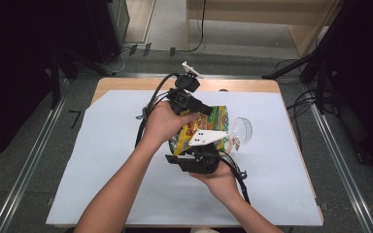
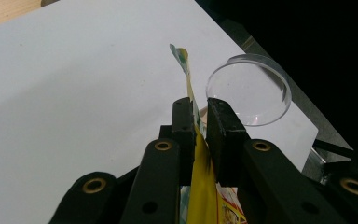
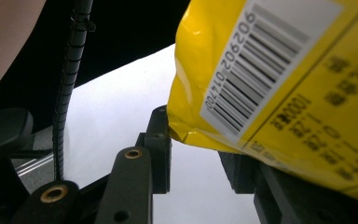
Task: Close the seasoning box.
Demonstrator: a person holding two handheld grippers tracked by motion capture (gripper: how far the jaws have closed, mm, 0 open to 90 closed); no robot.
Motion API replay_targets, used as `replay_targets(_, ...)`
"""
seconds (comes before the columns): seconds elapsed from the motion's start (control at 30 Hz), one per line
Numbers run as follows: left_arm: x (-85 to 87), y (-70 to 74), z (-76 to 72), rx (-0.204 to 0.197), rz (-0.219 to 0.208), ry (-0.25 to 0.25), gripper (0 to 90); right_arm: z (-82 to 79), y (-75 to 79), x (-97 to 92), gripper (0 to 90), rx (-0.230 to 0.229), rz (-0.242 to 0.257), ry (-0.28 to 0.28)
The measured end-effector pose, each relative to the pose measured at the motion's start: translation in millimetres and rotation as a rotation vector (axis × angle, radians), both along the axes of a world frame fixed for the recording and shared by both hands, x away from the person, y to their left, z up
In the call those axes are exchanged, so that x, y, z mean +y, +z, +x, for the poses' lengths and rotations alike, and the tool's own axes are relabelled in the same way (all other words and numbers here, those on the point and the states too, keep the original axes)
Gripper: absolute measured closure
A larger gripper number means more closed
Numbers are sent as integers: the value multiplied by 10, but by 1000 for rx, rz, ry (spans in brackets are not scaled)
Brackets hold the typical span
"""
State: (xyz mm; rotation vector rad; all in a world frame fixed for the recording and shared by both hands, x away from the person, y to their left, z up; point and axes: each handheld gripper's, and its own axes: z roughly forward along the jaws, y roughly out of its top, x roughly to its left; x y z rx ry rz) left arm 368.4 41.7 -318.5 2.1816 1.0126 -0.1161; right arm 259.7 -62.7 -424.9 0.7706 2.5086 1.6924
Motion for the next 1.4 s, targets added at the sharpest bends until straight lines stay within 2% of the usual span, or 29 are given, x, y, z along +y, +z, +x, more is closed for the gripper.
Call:
replay_targets(0.13,-8,-10,0,7,15,-4,819,-1,-4,3,676,11,4,2)
replay_targets(0.3,-4,-1,3,11,9,-5,818,-11,-2,8,677,2,8,-2)
replay_targets(0.57,1,-33,41,30,5,2,818,8,-12,5,675,14,10,3)
replay_targets(0.83,-3,-10,28,16,0,0,819,3,4,0,676,7,7,0)
replay_targets(1.4,-1,0,27,15,-2,0,819,-4,19,7,676,16,19,-1)
